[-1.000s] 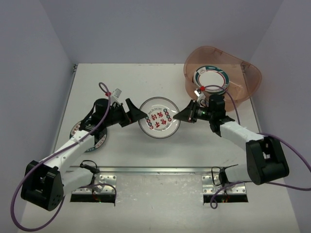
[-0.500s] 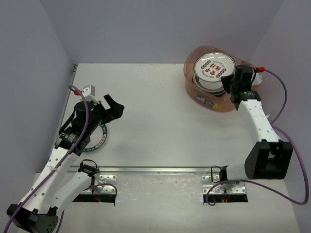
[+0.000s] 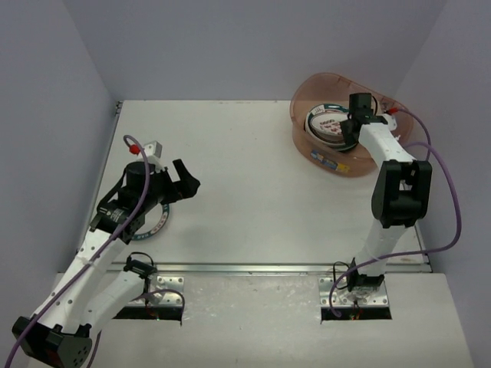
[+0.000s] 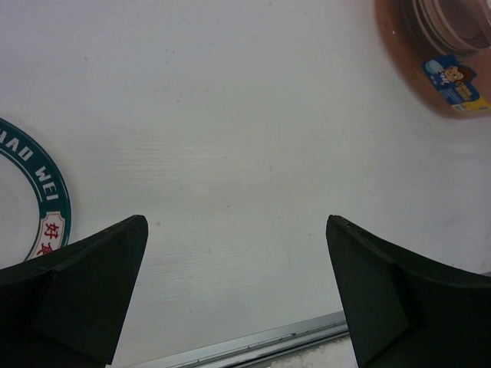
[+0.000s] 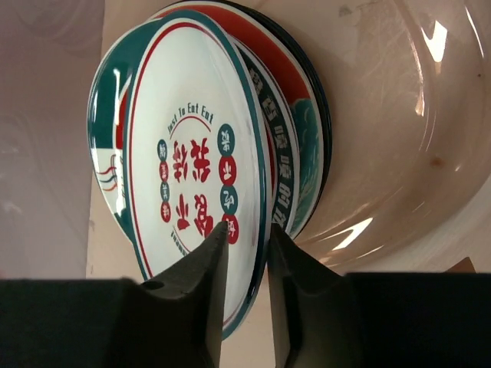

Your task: Place the plates into the plastic bin on the countertop

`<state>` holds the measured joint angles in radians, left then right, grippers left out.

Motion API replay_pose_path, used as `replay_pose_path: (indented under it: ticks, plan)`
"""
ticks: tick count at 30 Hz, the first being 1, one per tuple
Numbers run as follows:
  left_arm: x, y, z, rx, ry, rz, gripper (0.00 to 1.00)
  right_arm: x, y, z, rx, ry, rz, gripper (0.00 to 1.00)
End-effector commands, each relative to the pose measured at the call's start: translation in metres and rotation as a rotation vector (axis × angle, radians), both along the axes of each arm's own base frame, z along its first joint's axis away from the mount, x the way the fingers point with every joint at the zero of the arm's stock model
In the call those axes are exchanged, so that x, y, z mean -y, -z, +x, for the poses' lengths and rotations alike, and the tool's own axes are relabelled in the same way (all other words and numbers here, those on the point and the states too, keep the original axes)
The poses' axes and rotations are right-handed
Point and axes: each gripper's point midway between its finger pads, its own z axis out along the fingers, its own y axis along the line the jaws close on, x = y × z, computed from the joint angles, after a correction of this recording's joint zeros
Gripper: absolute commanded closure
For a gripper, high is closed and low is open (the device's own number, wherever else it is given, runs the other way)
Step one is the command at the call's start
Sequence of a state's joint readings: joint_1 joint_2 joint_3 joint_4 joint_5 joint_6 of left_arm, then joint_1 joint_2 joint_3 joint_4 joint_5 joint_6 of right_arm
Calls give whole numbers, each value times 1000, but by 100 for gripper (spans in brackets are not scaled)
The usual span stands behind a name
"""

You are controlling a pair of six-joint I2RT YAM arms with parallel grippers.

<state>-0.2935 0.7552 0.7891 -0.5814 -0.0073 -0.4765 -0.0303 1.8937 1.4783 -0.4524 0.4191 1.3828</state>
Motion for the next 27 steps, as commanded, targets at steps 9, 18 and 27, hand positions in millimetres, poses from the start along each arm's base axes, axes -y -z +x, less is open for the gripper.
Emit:
replay_pose_path:
  ticks: [9,18,27]
  plan:
    - [2,0,15,-16,54,70,0,-7,-15,-15,-75,-153,-48,1]
    - [-36,-19,35,66,-185,147,0,-54,-94,-27,134,-474,-243,1]
    - [-63,-89,17,288,-312,104,0,-228,-201,-108,601,-1119,-377,1]
